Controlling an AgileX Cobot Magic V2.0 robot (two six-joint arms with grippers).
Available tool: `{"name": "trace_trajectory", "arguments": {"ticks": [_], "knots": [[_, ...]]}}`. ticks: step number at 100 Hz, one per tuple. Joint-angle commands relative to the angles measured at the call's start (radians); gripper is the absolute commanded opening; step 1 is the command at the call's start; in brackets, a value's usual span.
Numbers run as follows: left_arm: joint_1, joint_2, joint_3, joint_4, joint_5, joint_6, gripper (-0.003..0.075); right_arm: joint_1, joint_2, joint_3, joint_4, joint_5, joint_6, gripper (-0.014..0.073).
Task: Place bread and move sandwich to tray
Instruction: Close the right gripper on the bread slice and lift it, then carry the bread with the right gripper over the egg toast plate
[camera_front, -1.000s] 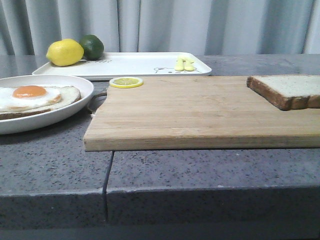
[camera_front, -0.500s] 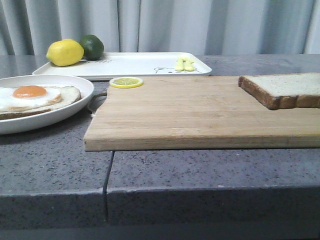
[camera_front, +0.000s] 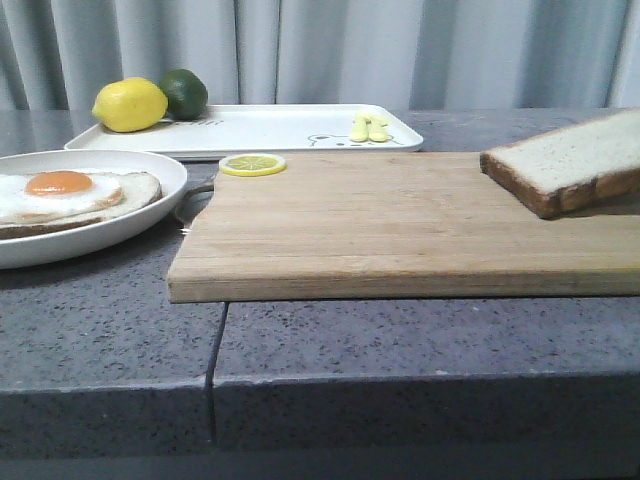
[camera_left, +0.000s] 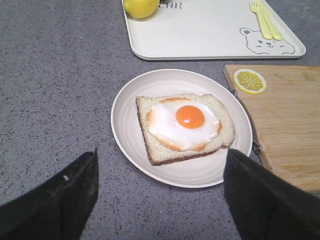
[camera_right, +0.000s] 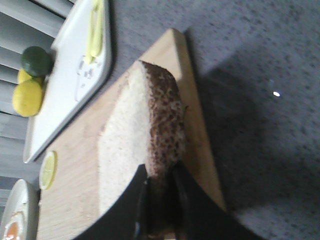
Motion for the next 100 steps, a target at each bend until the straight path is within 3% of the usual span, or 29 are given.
{"name": "trace_trajectory", "arguments": {"ticks": [1,22,39,59,77,100], "knots": [[-0.004,0.013,-0.035,-0.024,-0.062,-0.005,0.0494,-0.001,-0.08,-0.056,0.058,0.104,0.052,-0.0057],[-0.004,0.013,-0.035,-0.024,-0.062,-0.005,0.0494,0.013,-0.216,-0.129,0.059,0.143,0.19,-0.0057],[-0.004,0.013,-0.035,-0.024,-0.062,-0.005,0.0494,0.11,-0.278,-0.157,0.097,0.121,0.257,-0.0057],[-0.004,0.013,-0.035,-0.024,-0.062,-0.005,0.0494,0.359,-0.298,-0.157,0.215,-0.034,0.257,-0.0057],[-0.004,0.013,-0.035,-0.024,-0.062,-0.005,0.0494,0.612,-0.298,-0.157,0.3,-0.274,0.233,-0.0057],[-0.004,0.013,-0.035,-0.024,-0.062,-0.005,0.0494,0.889,-0.261,-0.214,0.3,-0.528,0.226,-0.0057]]}}
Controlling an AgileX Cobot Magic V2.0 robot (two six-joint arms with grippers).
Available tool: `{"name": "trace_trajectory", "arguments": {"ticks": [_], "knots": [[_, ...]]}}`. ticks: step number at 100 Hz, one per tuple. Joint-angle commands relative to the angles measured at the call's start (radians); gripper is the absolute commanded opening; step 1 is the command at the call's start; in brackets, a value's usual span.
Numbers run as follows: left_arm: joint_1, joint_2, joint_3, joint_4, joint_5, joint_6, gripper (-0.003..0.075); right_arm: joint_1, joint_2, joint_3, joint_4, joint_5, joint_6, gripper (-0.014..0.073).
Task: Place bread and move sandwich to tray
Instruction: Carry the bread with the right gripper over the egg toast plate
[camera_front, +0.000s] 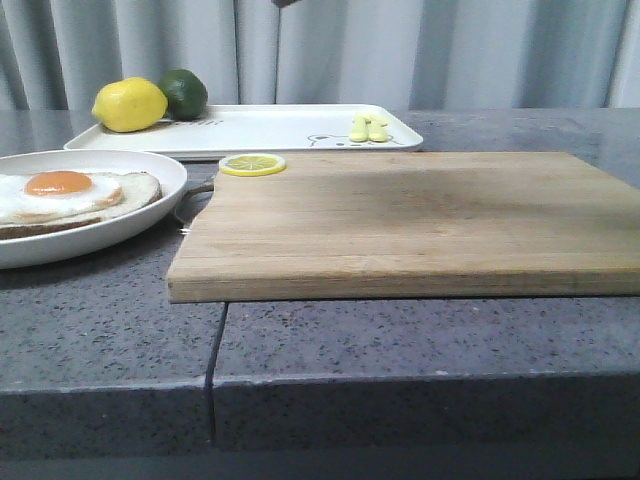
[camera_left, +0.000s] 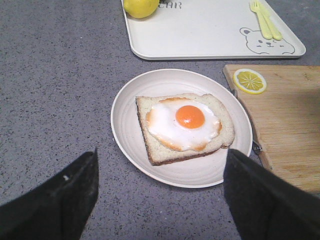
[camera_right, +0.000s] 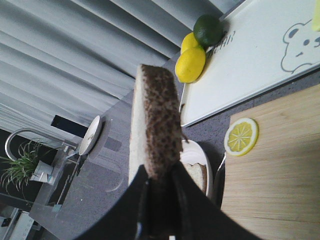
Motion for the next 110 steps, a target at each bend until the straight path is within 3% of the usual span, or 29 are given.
{"name": "trace_trajectory", "arguments": {"ticks": [1,27,61,110], "knots": [[-0.004,0.013,-0.035,-0.024,-0.064,-0.005,0.0494,0.076,0.01,-0.064,0.095,-0.063,-0.017,-0.0057],[-0.004,0.013,-0.035,-0.024,-0.064,-0.005,0.0494,0.242,0.198,-0.21,0.095,-0.121,-0.017,-0.0057],[-0.004,0.013,-0.035,-0.024,-0.064,-0.005,0.0494,0.372,0.43,-0.386,0.095,-0.161,0.014,-0.0057],[-0.004,0.013,-0.035,-0.024,-0.064,-0.005,0.0494,0.427,0.596,-0.489,0.095,-0.21,0.068,-0.0057]]}}
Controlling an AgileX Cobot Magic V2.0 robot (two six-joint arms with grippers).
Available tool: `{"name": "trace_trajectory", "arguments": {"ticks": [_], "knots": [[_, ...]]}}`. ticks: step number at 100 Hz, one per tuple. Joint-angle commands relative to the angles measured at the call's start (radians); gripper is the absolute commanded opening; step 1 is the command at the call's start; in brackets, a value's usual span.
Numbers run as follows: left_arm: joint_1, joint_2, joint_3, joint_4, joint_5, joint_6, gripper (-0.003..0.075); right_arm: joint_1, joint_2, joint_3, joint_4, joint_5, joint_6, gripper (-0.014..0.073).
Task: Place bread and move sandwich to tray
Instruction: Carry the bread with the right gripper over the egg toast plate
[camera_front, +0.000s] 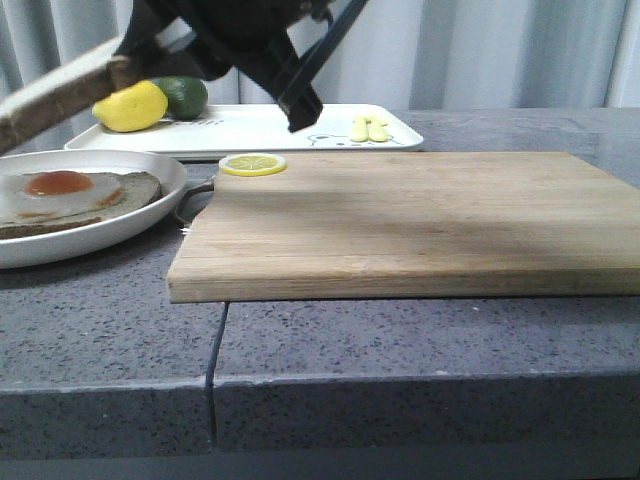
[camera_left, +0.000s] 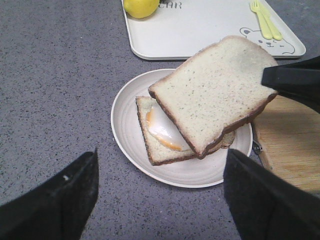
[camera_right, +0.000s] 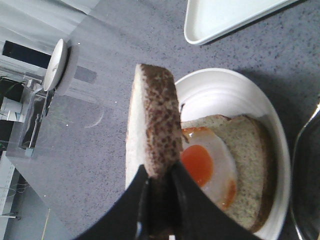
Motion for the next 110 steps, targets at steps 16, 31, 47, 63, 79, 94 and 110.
{"name": "trace_trajectory", "arguments": {"ticks": [16,31,47,63,79,94,110], "knots": [[-0.004,0.013,-0.035,-0.024,-0.064,-0.005,0.0494,0.001,-0.015,-0.039,0.066,0.025,0.003,-0.0057],[-0.004,0.013,-0.035,-0.024,-0.064,-0.005,0.0494,0.001,0.005,-0.041,0.066,0.04,0.003,-0.0057],[-0.004,0.013,-0.035,-0.024,-0.064,-0.005,0.0494,0.001,0.023,-0.041,0.065,0.045,0.003,-0.0057],[-0.004,0.013,-0.035,-0.024,-0.064,-0.005,0.0494,0.001,0.029,-0.041,0.065,0.041,0.003,-0.0054],[-0.004,0.013,-0.035,-0.024,-0.064,-0.005,0.0494,0.001,0.03,-0.041,0.065,0.042,0.003,0.0026],[-0.004,0.013,-0.035,-0.024,-0.064,-0.005,0.0494,0.001,0.03,-0.041,0.065,0.042,0.003,0.0232],[-0.004,0.013,-0.035,-0.024,-0.064,-0.005,0.0494,0.001,0.03,-0.041,0.065,0.041,0.003,0.0407]]}}
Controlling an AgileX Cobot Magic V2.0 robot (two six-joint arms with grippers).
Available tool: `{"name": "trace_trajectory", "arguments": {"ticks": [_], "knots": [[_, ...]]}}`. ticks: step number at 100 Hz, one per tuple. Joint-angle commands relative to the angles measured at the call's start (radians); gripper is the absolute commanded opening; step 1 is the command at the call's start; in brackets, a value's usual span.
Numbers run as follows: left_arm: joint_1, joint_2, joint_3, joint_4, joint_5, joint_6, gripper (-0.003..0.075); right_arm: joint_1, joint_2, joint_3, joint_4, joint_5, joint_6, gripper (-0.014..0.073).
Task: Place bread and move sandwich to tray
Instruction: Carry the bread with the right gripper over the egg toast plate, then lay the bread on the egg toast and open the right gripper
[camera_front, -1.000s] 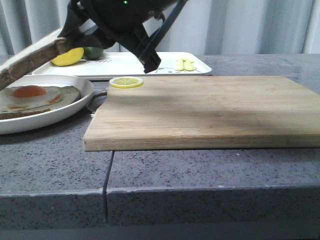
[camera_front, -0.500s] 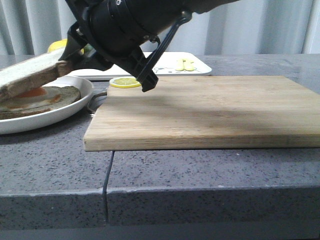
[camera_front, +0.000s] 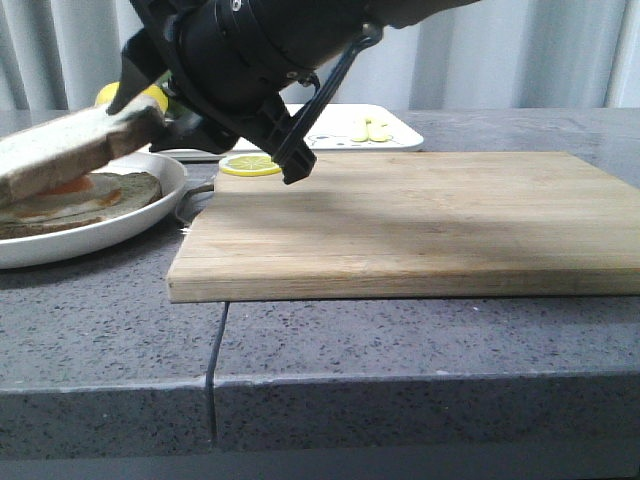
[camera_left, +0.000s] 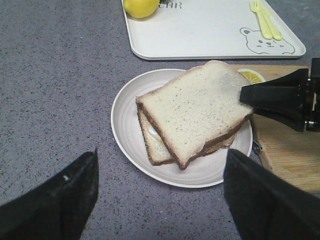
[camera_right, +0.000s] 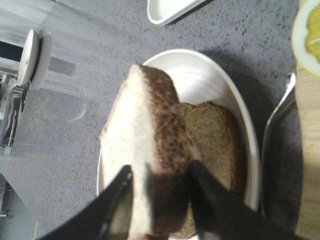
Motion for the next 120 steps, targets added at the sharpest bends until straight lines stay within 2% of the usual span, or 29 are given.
{"name": "trace_trajectory", "arguments": {"ticks": [1,7,50,62,94,108,120], "knots": [[-0.004,0.013,-0.035,-0.024,-0.064,-0.005,0.0494,0.001,-0.042,-0.035,0.061,0.038,-0.004,0.0411],[-0.004,0.013,-0.035,-0.024,-0.064,-0.005,0.0494,0.001,-0.042,-0.035,0.061,0.038,-0.004,0.0432],[-0.004,0.013,-0.035,-0.024,-0.064,-0.005,0.0494,-0.004,-0.08,-0.035,0.06,0.03,-0.033,0.0432],[-0.004,0.013,-0.035,-0.024,-0.064,-0.005,0.0494,-0.027,-0.136,-0.036,0.004,0.024,-0.054,0.0432],[-0.004,0.013,-0.035,-0.024,-0.064,-0.005,0.0494,-0.158,-0.36,-0.036,-0.41,0.027,-0.025,0.0432],[-0.004,0.013,-0.035,-0.024,-0.064,-0.005,0.0494,-0.235,-0.463,-0.033,-0.681,0.057,0.095,0.0432],[-0.004,0.013,-0.035,-0.024,-0.064,-0.005,0.0494,-0.3,-0.563,-0.007,-0.956,0.086,0.269,0.0432]]}}
